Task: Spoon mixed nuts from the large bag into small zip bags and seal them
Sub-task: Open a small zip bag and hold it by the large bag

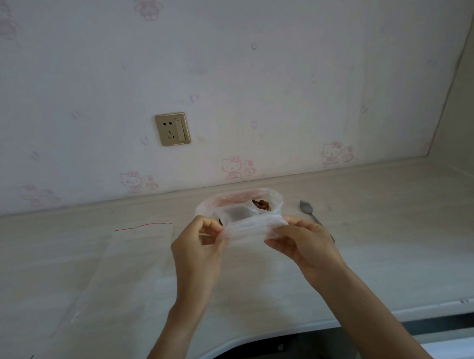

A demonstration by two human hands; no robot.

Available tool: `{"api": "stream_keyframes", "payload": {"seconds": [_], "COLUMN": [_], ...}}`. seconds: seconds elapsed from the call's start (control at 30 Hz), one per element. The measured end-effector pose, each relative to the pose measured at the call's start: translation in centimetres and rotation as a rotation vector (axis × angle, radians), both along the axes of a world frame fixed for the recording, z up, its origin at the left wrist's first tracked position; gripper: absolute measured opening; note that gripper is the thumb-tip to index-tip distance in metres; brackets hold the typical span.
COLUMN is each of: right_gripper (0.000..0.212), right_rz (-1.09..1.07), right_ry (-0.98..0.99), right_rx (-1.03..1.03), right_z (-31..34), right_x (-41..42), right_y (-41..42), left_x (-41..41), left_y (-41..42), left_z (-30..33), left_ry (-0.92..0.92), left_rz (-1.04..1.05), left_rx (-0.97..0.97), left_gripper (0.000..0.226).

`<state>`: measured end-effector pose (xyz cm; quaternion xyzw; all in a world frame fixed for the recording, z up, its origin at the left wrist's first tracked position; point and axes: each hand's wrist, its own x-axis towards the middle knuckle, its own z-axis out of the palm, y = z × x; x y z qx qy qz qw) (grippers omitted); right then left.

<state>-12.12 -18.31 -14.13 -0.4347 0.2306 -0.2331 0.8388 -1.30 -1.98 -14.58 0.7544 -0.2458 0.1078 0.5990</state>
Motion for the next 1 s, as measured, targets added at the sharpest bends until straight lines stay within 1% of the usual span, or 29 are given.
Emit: {"api": "stream_keyframes", "payload": {"seconds": [0.1,0.17,0.23,0.33,0.4,0.47,0.53,0.63,0.67,0.7,0.77,0.83,0.87,0.93,1.0], "right_gripper": [0.023,0.028,0.034,0.026,0.023,0.021,0.02,0.04,0.044,0.045,0.043,0.041,0.041,0.041,0.03], "right_rz": [0.116,0.148,0.177,0.236,0.279,0.316,0.324,0.332,0.339,0.341,0.342,0.358,0.371,0.394,0.357], "right_ry": [-0.018,-0.046,-0.083,-0.118,-0.131,-0.114,-0.084,-0.063,-0.06,-0.059,-0.066,-0.09,-0.103,-0.099,-0.039], "right_rx": [0.082,0.158,0.249,0.326,0.331,0.294,0.26,0.237,0.236,0.241,0.24,0.182,0.123,-0.063,-0.279], "right_z": [-0.2,-0.3,-0.3,-0.3,-0.4,-0.5,-0.5,-0.4,-0.4,-0.5,-0.6,-0.7,-0.7,-0.6,-0.6], "right_x": [-0.1,-0.1,0.0,-0.1,-0.1,-0.1,0.0,0.3,0.4,0.5,0.6,0.5,0.4,0.1,0.0], "right_y": [-0.5,-0.5,-0.5,-0.4,-0.5,-0.4,-0.3,-0.2,-0.2,-0.2,-0.1,-0.2,-0.3,-0.4,0.0], "left_x": [0.2,0.2,0.2,0.3,0.5,0.7,0.6,0.1,-0.1,-0.2,-0.4,-0.4,-0.3,-0.4,-0.7], "left_y": [0.2,0.4,0.5,0.6,0.8,1.0,1.0,0.5,0.3,0.2,0.1,0.3,0.4,0.5,0.1], "left_z": [0.6,0.9,1.1,1.6,1.8,1.8,1.9,2.0,2.1,2.2,2.4,2.6,2.5,2.2,1.6], "left_ry": [0.441,0.64,0.772,0.964,1.066,1.126,1.139,1.113,1.102,1.098,1.118,1.106,1.057,0.87,0.624], "left_rz": [-0.125,-0.196,-0.273,-0.415,-0.519,-0.574,-0.564,-0.508,-0.494,-0.483,-0.488,-0.526,-0.543,-0.501,-0.329], "left_rx": [-0.222,-0.285,-0.329,-0.428,-0.459,-0.427,-0.359,-0.326,-0.327,-0.328,-0.329,-0.311,-0.272,-0.116,0.038], "left_gripper": [0.018,0.013,0.014,0.019,0.022,0.011,0.004,0.007,0.007,0.006,0.012,0.015,0.016,0.021,0.03]}}
